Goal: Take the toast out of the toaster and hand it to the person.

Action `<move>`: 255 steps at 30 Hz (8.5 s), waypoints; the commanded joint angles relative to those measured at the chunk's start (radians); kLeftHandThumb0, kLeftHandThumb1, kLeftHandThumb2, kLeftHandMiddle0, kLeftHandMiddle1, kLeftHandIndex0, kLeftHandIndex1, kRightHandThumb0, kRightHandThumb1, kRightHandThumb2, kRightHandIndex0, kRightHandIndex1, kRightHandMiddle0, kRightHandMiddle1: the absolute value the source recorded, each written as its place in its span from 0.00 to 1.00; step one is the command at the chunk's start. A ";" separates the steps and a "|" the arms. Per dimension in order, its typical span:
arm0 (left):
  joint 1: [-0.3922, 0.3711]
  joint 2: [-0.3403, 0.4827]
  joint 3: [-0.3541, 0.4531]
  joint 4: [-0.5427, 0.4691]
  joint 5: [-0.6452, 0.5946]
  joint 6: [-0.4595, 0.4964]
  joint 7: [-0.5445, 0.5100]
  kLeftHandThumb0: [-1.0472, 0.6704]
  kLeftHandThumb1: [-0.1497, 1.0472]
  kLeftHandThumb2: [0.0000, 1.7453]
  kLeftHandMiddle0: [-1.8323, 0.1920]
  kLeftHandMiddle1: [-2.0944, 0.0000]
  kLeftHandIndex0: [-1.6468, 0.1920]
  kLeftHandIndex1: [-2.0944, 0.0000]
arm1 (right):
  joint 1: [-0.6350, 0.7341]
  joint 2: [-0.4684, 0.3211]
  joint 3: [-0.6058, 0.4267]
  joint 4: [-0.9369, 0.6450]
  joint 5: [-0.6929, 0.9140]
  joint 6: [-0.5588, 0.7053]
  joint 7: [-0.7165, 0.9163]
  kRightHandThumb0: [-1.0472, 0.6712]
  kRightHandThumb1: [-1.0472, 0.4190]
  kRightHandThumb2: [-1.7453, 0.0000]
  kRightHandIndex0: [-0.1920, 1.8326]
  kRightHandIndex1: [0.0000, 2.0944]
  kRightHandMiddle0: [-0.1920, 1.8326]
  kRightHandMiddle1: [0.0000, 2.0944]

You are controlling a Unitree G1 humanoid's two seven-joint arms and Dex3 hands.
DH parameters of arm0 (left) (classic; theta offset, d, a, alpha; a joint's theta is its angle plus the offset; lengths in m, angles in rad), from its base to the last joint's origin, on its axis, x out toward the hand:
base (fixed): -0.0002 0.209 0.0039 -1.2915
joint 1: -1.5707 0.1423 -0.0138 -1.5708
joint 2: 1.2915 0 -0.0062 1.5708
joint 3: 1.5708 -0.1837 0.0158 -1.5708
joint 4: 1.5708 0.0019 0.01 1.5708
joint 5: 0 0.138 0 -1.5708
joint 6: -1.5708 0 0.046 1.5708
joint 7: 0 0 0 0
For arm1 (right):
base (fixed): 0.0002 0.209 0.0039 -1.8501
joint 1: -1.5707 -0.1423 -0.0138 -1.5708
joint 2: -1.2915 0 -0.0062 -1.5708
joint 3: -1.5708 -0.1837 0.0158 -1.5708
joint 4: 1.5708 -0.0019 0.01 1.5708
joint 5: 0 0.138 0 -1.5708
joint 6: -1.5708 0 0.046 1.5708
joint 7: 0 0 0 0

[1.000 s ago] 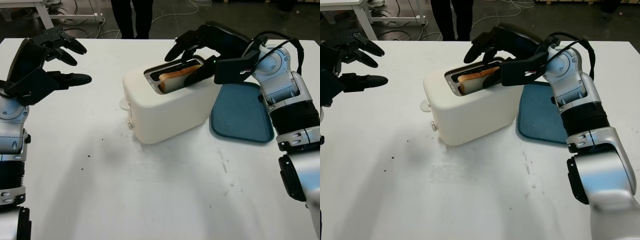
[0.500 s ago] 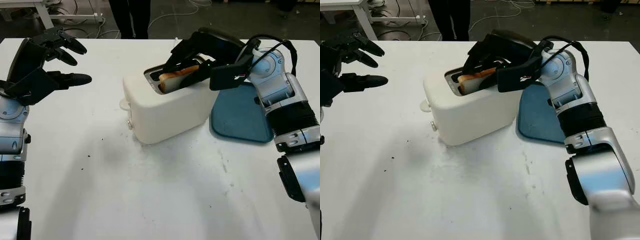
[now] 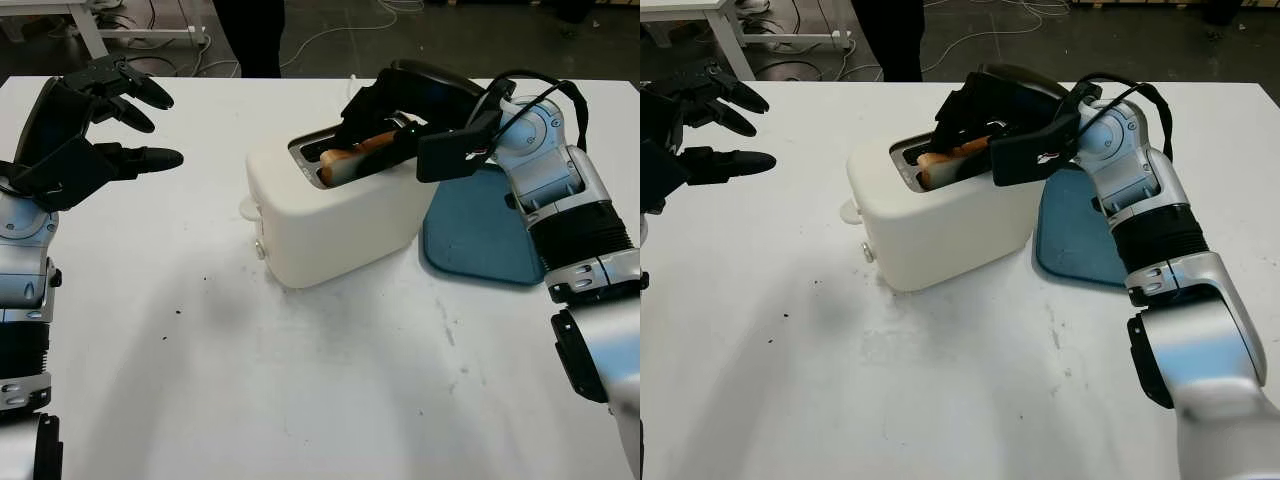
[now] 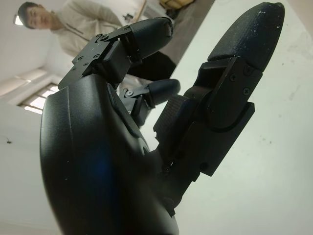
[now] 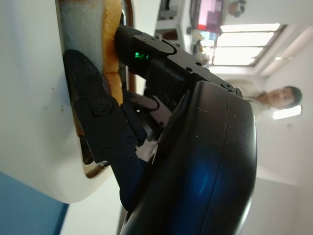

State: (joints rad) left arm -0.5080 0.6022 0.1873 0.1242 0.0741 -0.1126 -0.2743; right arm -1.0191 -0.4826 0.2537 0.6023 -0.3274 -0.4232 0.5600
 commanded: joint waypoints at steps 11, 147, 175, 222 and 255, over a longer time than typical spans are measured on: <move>0.002 -0.002 0.004 0.007 -0.007 -0.017 0.004 0.00 0.70 0.00 0.67 0.37 0.62 0.44 | -0.002 -0.011 0.006 -0.005 -0.056 -0.083 -0.100 0.35 0.09 0.92 0.65 0.83 0.55 0.83; 0.018 0.001 -0.001 -0.018 0.013 0.013 0.022 0.00 0.72 0.00 0.66 0.37 0.62 0.44 | -0.315 0.129 -0.247 0.697 0.086 0.112 -0.659 0.43 0.09 0.90 0.57 0.83 0.48 0.83; 0.021 -0.001 0.004 -0.020 0.006 0.014 0.022 0.00 0.72 0.00 0.68 0.36 0.64 0.42 | -0.303 0.127 -0.236 0.694 0.070 0.101 -0.688 0.43 0.09 0.89 0.52 0.83 0.46 0.83; 0.019 -0.003 0.005 -0.013 -0.001 0.012 0.018 0.00 0.70 0.00 0.68 0.36 0.63 0.43 | -0.141 -0.046 -0.204 0.525 0.074 0.028 -0.361 0.04 0.18 1.00 0.09 0.00 0.09 0.00; 0.417 -0.333 0.062 -0.369 -0.170 0.115 0.143 0.00 0.68 0.01 0.90 0.23 0.87 0.30 | 1.114 0.306 -0.372 -0.917 0.513 0.260 -0.363 0.22 0.09 0.83 0.15 0.02 0.17 0.00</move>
State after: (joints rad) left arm -0.1105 0.2898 0.2573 -0.2237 -0.0804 0.0195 -0.1451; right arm 0.0793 -0.1944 -0.1291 -0.2979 0.1983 -0.1471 0.2090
